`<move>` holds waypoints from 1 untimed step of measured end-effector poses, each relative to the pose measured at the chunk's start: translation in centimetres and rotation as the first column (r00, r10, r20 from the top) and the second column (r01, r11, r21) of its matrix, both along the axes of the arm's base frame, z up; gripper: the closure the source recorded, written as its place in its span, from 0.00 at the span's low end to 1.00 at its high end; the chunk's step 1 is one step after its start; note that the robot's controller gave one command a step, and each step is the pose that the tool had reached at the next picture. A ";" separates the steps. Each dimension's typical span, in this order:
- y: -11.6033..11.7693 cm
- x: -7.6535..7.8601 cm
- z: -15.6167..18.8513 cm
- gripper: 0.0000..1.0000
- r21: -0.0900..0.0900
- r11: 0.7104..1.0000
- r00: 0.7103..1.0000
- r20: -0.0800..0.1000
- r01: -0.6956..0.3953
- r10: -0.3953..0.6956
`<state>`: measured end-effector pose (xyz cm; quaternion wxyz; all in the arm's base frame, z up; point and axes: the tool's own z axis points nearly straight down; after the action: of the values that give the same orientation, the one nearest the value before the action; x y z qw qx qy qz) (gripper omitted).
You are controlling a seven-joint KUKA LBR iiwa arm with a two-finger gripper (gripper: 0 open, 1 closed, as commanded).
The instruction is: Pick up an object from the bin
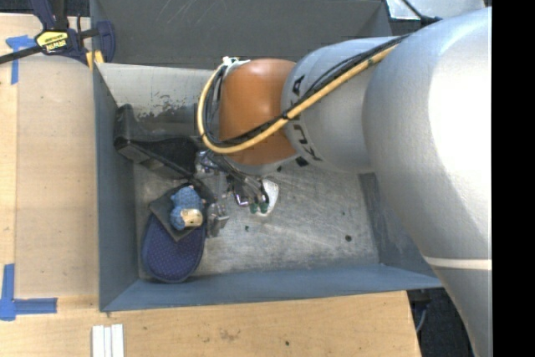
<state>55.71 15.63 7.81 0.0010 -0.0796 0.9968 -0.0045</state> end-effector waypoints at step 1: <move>0.5 0.2 0.3 1.00 0.011 1.000 1.000 0.009 -0.004 0.004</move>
Offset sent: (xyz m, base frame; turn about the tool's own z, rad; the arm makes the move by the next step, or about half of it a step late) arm 0.0000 0.0000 0.0000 0.0000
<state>55.94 16.14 8.14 0.0061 -0.0814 0.9967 0.0004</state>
